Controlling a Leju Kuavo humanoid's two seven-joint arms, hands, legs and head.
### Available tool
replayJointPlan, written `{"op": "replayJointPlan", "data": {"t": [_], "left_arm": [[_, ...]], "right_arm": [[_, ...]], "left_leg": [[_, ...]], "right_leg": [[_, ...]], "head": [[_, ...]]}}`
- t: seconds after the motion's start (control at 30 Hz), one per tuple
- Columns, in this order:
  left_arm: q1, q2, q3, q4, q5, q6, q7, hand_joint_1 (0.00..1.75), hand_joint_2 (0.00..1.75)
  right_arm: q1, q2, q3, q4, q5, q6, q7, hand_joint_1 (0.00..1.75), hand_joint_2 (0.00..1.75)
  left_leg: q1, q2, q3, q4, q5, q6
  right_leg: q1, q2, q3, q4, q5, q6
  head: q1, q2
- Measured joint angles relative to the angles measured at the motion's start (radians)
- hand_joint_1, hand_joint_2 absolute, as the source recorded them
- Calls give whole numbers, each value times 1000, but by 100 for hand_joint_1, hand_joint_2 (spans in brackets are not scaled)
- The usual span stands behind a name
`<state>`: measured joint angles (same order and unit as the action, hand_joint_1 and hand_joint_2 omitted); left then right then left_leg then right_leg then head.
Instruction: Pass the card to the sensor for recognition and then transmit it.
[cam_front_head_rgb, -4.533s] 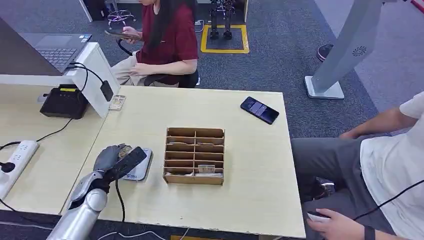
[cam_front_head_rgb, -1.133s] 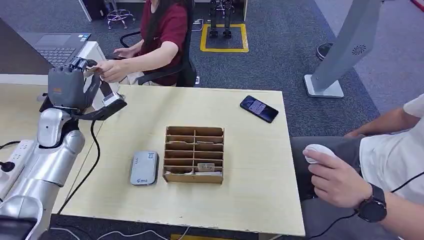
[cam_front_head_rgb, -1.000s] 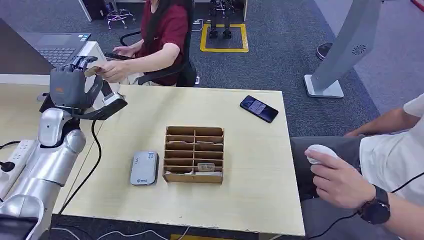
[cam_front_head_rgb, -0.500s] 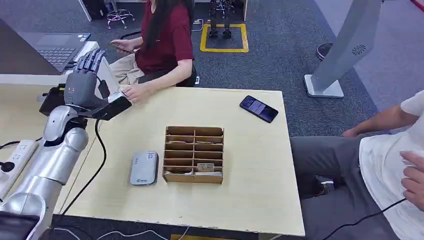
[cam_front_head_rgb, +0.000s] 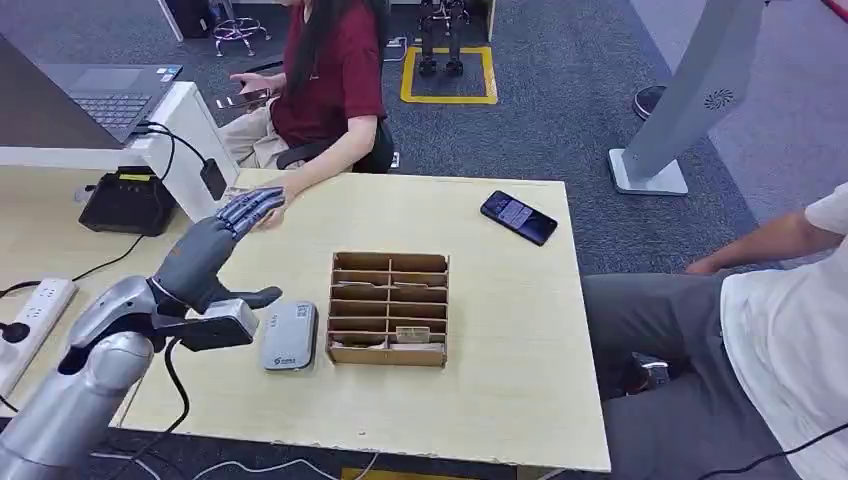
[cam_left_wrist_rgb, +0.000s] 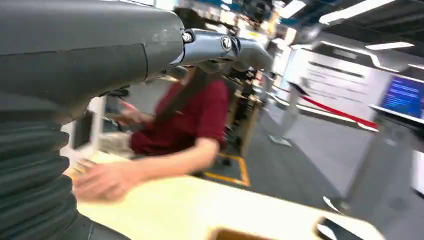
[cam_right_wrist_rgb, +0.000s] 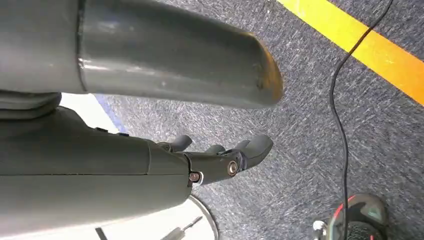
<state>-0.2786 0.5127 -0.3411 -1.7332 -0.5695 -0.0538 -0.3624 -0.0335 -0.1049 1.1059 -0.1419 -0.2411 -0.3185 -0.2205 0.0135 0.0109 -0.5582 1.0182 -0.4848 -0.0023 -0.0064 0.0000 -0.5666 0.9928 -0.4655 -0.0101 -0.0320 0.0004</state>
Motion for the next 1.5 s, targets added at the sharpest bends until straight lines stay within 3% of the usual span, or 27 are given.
{"op": "replayJointPlan", "data": {"t": [0.2, 0.5, 0.73, 0.97, 1.5], "left_arm": [[75, 16, -45, -123, 54, -28, -40, 0, 175], [127, 19, -101, -156, -67, 13, -2, 0, 175], [144, 13, -164, -144, -198, 69, 39, 0, 175], [156, 8, -214, -96, -363, 147, 145, 0, 175], [167, -15, -244, 4, -389, 153, 192, 0, 175]], "right_arm": [[1, 0, -11, 5, -10, 2, -6, 0, 0], [1, 0, -11, 13, -11, 1, 2, 0, 0], [0, 0, -11, 13, -12, -7, 1, 0, 0], [0, 0, -11, 13, -18, -6, 5, 0, 0], [0, 4, -11, 13, -18, -14, 3, 0, 0]], "left_leg": [[0, 0, 1, 0, 0, 0], [0, 0, 1, 0, 0, 0], [0, 0, 0, 0, 0, 0], [0, 0, 0, 0, 0, 0], [0, 0, 0, 0, 0, 0]], "right_leg": [[0, 0, 0, 0, 1, 0], [0, 0, 0, 0, 1, 0], [0, 0, 0, 0, 1, 0], [0, 0, 0, 0, 1, 0], [0, 0, 0, 0, 1, 0]], "head": [[0, 0], [0, 0], [0, 0], [0, 0], [0, 0]]}}
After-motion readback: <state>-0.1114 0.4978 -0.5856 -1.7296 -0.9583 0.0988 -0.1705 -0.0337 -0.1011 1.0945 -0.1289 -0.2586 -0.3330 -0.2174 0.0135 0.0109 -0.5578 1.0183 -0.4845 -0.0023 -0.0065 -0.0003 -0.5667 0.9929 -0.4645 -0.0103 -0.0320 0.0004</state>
